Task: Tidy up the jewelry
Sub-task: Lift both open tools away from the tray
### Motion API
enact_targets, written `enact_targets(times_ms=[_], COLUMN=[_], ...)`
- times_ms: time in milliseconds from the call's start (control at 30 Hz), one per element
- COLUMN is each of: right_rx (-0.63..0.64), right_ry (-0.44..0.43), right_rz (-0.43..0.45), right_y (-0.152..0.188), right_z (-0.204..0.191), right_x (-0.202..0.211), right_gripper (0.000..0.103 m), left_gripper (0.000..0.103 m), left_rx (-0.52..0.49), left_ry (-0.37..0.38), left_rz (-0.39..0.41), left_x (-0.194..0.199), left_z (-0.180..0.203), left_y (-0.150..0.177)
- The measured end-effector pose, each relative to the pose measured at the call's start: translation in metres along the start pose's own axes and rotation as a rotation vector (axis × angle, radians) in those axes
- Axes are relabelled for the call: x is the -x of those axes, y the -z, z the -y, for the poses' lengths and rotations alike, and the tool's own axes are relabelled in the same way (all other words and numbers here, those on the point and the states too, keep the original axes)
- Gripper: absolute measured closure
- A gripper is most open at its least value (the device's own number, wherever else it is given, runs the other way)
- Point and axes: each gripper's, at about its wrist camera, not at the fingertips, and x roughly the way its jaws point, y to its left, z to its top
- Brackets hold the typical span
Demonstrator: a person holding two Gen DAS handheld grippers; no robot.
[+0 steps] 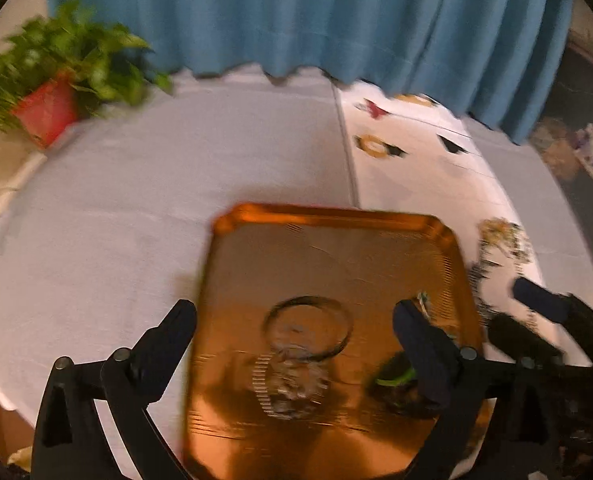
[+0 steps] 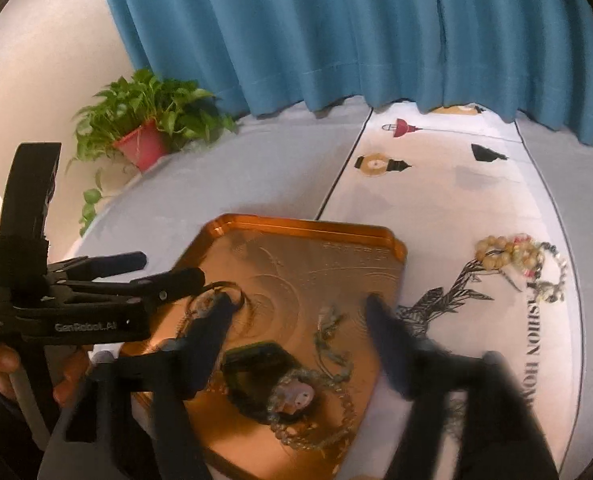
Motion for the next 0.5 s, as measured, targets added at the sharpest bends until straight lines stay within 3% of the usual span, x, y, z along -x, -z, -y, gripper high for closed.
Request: enact_targets(times_ms=[133,333,500], right_rx=[0.008,-0.029,-0.092], right_ry=[-0.009,0.059,0.088], right_rz=[0.019,-0.022,-0.014], right_y=[0.008,0.054,0.083], right_z=[0.0,0.01,0.014], right_x=[0.024,0.079,0.132], right_gripper=[0.033,0.033,0.033], left_gripper=[0.006,0.005,0.005], left_rx=[0.042,0.152,0.094], left_ry=[-0.021,0.06,0.051], left_rz=[0.011,-0.046,-0.044], left_x=[0.024,0.06,0.094], left_z=[-0.011,-0.013,0.009], left_y=[0.012,0.067,0.089])
